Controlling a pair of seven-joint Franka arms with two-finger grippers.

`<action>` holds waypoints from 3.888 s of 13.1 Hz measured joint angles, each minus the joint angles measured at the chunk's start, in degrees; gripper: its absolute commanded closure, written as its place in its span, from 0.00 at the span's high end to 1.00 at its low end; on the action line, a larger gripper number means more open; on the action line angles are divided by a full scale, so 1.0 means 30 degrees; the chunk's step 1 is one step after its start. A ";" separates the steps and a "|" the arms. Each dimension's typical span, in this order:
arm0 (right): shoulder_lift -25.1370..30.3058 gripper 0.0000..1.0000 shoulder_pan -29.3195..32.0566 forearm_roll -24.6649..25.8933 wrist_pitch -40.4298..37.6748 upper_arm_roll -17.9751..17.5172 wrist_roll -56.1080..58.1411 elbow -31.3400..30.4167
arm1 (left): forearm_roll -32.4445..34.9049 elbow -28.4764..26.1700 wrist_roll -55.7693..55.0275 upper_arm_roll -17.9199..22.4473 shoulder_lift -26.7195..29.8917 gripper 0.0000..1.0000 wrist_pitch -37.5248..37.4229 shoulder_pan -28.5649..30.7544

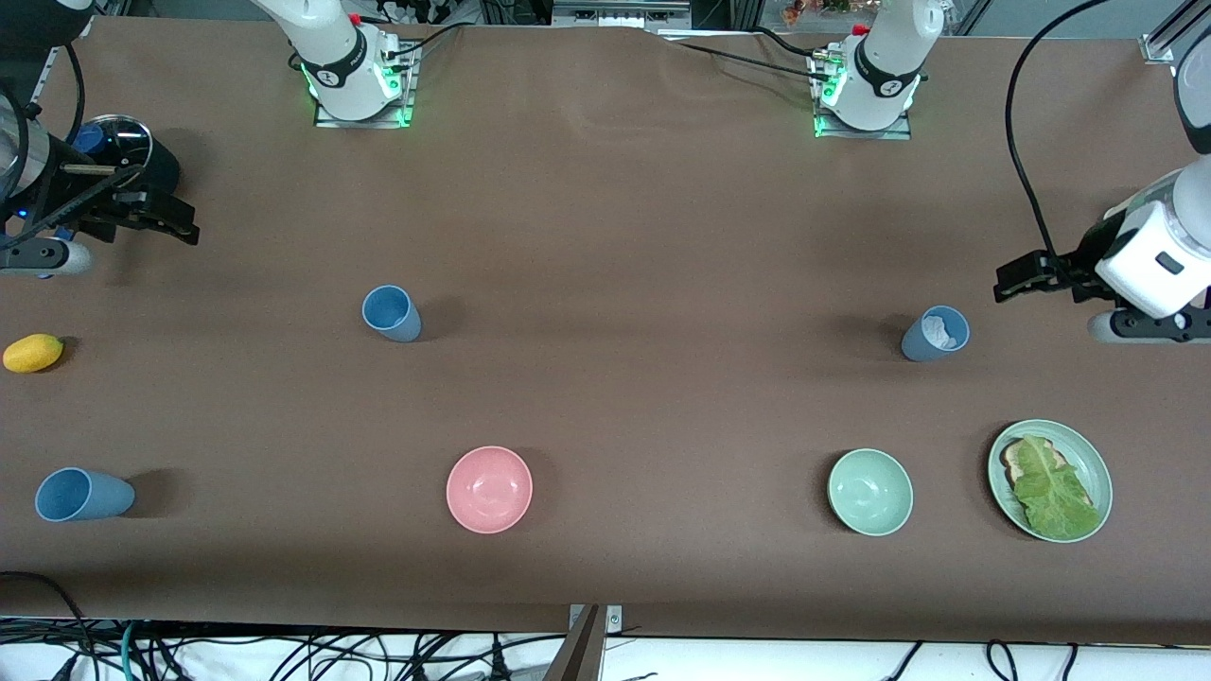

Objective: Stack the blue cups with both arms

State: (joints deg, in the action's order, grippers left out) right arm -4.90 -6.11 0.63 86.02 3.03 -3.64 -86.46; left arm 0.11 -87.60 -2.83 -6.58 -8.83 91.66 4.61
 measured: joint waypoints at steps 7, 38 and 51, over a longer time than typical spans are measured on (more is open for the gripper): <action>-0.0001 1.00 0.0000 0.0000 0.0000 0.0001 0.0000 -0.0001 | 0.0000 -0.0876 0.1133 0.0893 0.0431 1.00 0.0211 -0.0082; 0.0000 1.00 0.0000 0.0000 -0.0001 0.0000 0.0000 -0.0001 | 0.0000 -0.0876 0.1134 0.0954 0.0434 1.00 0.0205 0.0021; -0.0005 1.00 0.0000 -0.0001 0.0016 0.0000 -0.0008 -0.0002 | 0.1071 -0.4056 0.1122 0.1112 -0.3190 1.00 0.4532 0.1382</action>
State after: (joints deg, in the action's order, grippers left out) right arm -4.92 -6.11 0.63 86.06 3.04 -3.67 -86.46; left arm 3.32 -99.77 0.53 -3.25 -18.40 105.26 8.75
